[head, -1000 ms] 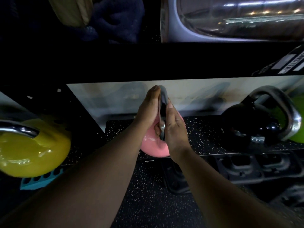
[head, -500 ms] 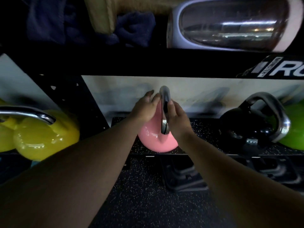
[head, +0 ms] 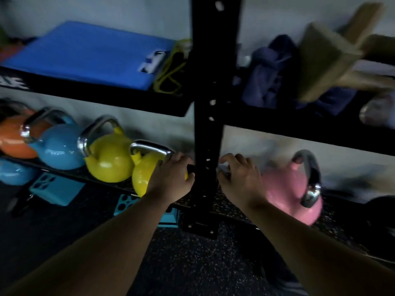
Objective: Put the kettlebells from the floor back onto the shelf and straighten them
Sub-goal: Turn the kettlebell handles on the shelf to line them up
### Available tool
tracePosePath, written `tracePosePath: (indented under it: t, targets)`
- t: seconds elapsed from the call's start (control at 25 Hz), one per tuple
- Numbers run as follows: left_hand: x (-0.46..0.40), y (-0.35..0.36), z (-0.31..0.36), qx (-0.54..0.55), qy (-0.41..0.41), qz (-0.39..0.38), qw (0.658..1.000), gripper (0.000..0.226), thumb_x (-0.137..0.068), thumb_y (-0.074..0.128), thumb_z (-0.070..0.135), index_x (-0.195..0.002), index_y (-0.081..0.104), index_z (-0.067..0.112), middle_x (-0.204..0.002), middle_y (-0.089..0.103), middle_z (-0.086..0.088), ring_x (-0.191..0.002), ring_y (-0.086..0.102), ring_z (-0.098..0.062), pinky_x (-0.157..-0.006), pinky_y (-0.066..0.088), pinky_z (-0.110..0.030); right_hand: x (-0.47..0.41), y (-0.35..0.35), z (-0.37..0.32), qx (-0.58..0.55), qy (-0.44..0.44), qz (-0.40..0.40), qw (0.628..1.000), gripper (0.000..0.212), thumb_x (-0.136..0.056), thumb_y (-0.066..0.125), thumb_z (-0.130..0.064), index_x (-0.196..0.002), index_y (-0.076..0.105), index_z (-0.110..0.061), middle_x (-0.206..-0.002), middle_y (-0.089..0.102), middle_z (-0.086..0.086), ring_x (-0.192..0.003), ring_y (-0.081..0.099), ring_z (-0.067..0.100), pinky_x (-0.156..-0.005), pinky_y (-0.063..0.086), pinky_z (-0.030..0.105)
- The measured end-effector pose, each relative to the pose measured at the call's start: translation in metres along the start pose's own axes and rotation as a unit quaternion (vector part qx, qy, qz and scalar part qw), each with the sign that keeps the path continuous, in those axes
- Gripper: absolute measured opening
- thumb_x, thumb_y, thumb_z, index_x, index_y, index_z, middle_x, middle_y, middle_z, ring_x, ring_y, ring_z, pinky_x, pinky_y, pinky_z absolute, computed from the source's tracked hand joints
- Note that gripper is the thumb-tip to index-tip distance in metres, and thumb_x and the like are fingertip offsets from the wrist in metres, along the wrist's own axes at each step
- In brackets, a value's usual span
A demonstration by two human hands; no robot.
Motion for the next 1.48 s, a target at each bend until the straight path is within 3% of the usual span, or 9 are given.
tracePosePath:
  t: [0.24, 0.44, 0.64, 0.84, 1.04, 1.24, 1.32, 1.4, 1.48]
  targets:
    - [0.014, -0.039, -0.145, -0.005, -0.022, 0.008, 1.000, 0.046, -0.094, 0.055, 0.046, -0.133, 0.054, 0.022, -0.137, 0.051, -0.002, -0.127, 0.046, -0.030, -0.099, 0.039, -0.043, -0.028, 0.067, -0.110, -0.060, 0.079, -0.055, 0.994, 0.019, -0.093, 0.055, -0.037, -0.108, 0.059, -0.026, -0.094, 0.066, 0.001, -0.091, 0.066, 0.031, -0.071, 0.052, 0.036]
    - [-0.010, -0.044, -0.197, 0.102, -0.101, 0.010, 0.990, 0.063, -0.093, 0.049, 0.063, -0.139, 0.044, 0.021, -0.142, 0.045, -0.008, -0.128, 0.046, -0.034, -0.098, 0.043, -0.047, -0.076, 0.112, -0.142, -0.041, 0.092, -0.027, 0.995, 0.044, -0.093, 0.056, -0.044, -0.126, 0.054, -0.016, -0.121, 0.049, 0.014, -0.112, 0.050, 0.038, -0.092, 0.047, 0.044]
    - [-0.047, -0.006, -0.170, 0.364, -0.215, -0.031, 0.906, 0.082, -0.090, 0.042, 0.072, -0.154, 0.023, 0.025, -0.157, 0.031, -0.013, -0.134, 0.047, -0.039, -0.099, 0.048, -0.047, -0.104, 0.145, -0.125, -0.073, 0.140, -0.110, 0.981, 0.050, -0.092, 0.039, -0.064, -0.111, 0.054, -0.021, -0.114, 0.060, 0.016, -0.109, 0.056, 0.040, -0.089, 0.047, 0.045]
    - [-0.047, 0.025, -0.143, 0.437, -0.278, 0.007, 0.855, 0.083, -0.090, 0.036, 0.076, -0.156, -0.001, 0.042, -0.164, 0.009, -0.023, -0.138, 0.040, -0.050, -0.103, 0.045, -0.060, -0.102, 0.142, -0.119, -0.140, 0.127, -0.086, 0.978, 0.032, -0.095, 0.051, -0.054, -0.094, 0.054, -0.022, -0.097, 0.064, 0.006, -0.096, 0.060, 0.025, -0.071, 0.037, 0.029]
    - [-0.050, 0.037, -0.149, 0.451, -0.245, 0.031, 0.858, 0.081, -0.092, 0.033, 0.074, -0.155, -0.010, 0.047, -0.167, 0.000, -0.015, -0.147, 0.023, -0.048, -0.110, 0.037, -0.060, -0.105, 0.131, -0.120, -0.193, 0.183, -0.092, 0.959, 0.036, -0.088, 0.056, -0.062, -0.092, 0.064, -0.027, -0.081, 0.063, -0.011, -0.076, 0.058, 0.005, -0.057, 0.038, 0.014]
    - [-0.091, 0.029, -0.187, 0.436, -0.097, -0.052, 0.893, 0.086, -0.084, 0.033, 0.081, -0.155, -0.006, 0.051, -0.169, 0.016, -0.004, -0.149, 0.030, -0.032, -0.113, 0.037, -0.059, -0.084, 0.148, -0.149, -0.245, 0.293, -0.021, 0.924, 0.041, -0.096, 0.044, -0.057, -0.098, 0.061, -0.019, -0.080, 0.061, -0.004, -0.070, 0.058, 0.014, -0.053, 0.036, 0.020]
    - [-0.094, 0.030, -0.190, 0.455, -0.093, -0.066, 0.883, 0.093, -0.079, 0.036, 0.087, -0.157, 0.003, 0.048, -0.166, 0.027, -0.003, -0.149, 0.032, -0.025, -0.117, 0.033, -0.055, -0.070, 0.155, -0.156, -0.289, 0.309, 0.010, 0.906, 0.036, -0.097, 0.046, -0.055, -0.099, 0.063, -0.022, -0.080, 0.063, -0.009, -0.072, 0.060, 0.011, -0.058, 0.042, 0.019]
    - [-0.081, 0.035, -0.180, 0.480, -0.110, -0.060, 0.868, 0.090, -0.085, 0.034, 0.083, -0.159, 0.008, 0.039, -0.168, 0.020, -0.001, -0.152, 0.025, -0.024, -0.121, 0.025, -0.046, -0.069, 0.156, -0.152, -0.359, 0.303, 0.028, 0.883, 0.031, -0.094, 0.052, -0.056, -0.105, 0.066, -0.030, -0.084, 0.070, -0.006, -0.076, 0.067, 0.011, -0.070, 0.054, 0.029]
    - [-0.079, 0.036, -0.167, 0.482, -0.119, -0.058, 0.866, 0.073, -0.100, 0.027, 0.064, -0.161, 0.003, 0.032, -0.171, 0.009, -0.001, -0.155, 0.017, -0.025, -0.115, 0.023, -0.036, -0.074, 0.158, -0.150, -0.417, 0.291, 0.038, 0.861, 0.027, -0.096, 0.054, -0.048, -0.116, 0.066, -0.034, -0.085, 0.072, -0.001, -0.070, 0.067, 0.011, -0.068, 0.055, 0.035]
Point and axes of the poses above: each hand's wrist, its own x-axis away from the middle knuckle, its own y-axis out of the palm, z = x × y, the point moved 1 cm from there along -x, towards the middle knuckle
